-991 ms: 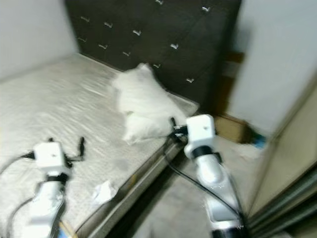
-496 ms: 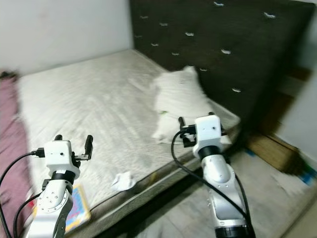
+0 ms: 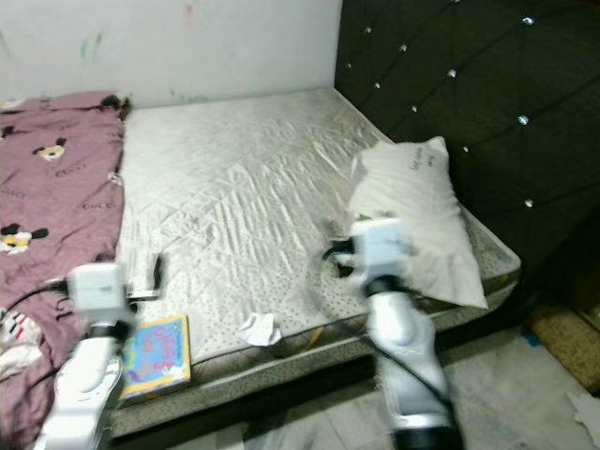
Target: Clean up the room
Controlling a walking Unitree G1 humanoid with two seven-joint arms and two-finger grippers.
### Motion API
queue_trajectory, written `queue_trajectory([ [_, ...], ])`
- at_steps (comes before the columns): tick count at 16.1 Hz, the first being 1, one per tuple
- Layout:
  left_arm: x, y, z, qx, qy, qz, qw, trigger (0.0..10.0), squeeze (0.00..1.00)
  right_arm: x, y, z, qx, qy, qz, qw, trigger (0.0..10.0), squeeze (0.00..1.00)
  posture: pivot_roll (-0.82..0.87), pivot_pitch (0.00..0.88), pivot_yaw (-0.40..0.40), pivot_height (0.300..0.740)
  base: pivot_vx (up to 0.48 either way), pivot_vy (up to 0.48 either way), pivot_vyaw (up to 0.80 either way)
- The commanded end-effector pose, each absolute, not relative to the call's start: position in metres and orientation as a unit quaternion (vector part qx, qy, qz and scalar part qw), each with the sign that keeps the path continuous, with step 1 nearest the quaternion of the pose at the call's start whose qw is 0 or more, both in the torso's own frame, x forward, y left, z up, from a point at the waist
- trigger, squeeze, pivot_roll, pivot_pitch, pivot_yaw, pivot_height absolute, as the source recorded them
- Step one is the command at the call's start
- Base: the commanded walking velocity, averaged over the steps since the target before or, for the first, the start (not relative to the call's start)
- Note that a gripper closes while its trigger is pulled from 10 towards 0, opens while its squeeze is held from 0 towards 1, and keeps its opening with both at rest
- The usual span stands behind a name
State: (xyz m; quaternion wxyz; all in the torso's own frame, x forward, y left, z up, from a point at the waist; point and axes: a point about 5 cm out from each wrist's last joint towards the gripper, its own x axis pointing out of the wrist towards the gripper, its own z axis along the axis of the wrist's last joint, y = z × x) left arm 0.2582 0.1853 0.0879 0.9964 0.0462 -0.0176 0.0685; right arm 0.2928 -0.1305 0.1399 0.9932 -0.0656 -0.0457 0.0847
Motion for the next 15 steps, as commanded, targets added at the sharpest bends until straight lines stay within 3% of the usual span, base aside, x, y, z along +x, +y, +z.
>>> queue_trajectory([
  [1,0.2596,0.1772,0.0895,0.039,-0.022,0.05,0.998,10.0,0.0,0.2917,-0.1413,0.1374,-0.069,-0.039,0.073,0.994,10.0,0.0,0.01,0.0,-0.023,0.74,0.0,0.0,0.0],
  [9,0.2567,0.174,0.0903,0.035,-0.027,0.022,0.999,10.0,0.0,0.2905,-0.1395,0.1363,-0.064,-0.039,0.077,0.994,10.0,0.0,0.01,0.0,-0.022,0.74,0.0,0.0,0.09],
  [15,0.2564,0.1733,0.0905,0.035,-0.029,0.014,0.999,10.0,0.0,0.2899,-0.1389,0.1357,-0.068,-0.039,0.08,0.994,10.0,0.0,0.01,0.0,-0.021,0.74,0.269,0.0,0.0],
])
